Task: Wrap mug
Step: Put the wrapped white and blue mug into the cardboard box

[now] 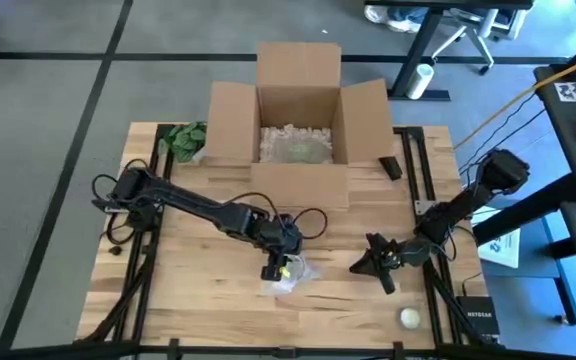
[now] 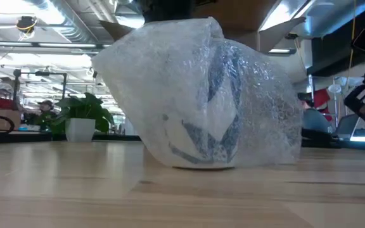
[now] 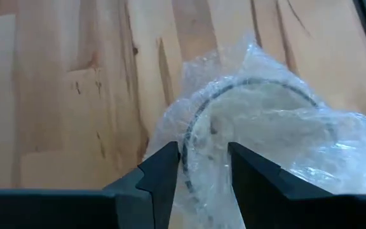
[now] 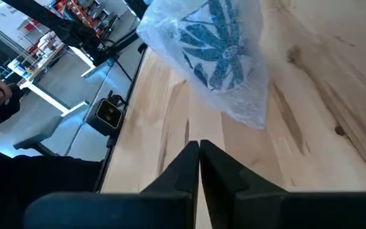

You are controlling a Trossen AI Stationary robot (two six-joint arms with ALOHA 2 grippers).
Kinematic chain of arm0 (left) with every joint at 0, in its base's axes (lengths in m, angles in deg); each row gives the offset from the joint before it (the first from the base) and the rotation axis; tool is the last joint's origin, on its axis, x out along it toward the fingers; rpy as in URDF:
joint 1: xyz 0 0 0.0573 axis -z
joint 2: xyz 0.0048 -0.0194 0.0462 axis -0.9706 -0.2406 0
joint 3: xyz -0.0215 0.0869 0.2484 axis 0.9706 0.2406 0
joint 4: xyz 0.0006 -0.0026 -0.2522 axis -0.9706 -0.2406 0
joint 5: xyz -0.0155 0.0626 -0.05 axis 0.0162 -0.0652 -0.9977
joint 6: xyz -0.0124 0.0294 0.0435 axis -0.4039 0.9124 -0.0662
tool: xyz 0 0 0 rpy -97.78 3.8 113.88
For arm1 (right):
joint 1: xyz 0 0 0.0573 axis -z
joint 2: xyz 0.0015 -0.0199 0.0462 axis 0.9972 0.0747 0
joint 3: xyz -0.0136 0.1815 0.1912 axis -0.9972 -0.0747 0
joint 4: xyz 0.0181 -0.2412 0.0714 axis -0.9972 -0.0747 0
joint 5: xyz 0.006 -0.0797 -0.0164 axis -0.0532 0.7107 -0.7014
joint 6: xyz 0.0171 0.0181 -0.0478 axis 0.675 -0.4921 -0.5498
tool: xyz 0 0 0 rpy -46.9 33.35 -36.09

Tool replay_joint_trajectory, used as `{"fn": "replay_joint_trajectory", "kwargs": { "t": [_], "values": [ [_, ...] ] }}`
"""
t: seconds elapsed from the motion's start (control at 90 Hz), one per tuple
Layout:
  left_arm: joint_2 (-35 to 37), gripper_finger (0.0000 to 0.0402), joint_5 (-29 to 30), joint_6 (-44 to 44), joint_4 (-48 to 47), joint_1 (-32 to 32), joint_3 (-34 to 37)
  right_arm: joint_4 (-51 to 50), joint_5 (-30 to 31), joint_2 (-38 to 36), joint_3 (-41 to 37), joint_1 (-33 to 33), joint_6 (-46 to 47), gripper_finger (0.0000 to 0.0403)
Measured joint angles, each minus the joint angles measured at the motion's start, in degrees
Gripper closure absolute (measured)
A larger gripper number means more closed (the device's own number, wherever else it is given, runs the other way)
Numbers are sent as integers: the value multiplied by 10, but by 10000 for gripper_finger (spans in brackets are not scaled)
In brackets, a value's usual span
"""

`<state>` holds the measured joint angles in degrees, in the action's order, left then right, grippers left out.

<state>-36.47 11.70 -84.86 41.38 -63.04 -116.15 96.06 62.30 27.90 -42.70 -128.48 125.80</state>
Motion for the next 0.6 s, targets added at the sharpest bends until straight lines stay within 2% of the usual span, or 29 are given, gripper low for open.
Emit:
{"fn": "replay_joint_trajectory", "kwargs": {
  "t": [0.6],
  "values": [
    [11,279,3,-3,5,-1,0,-1,0,0,0,0,-1,403]
  ]
}}
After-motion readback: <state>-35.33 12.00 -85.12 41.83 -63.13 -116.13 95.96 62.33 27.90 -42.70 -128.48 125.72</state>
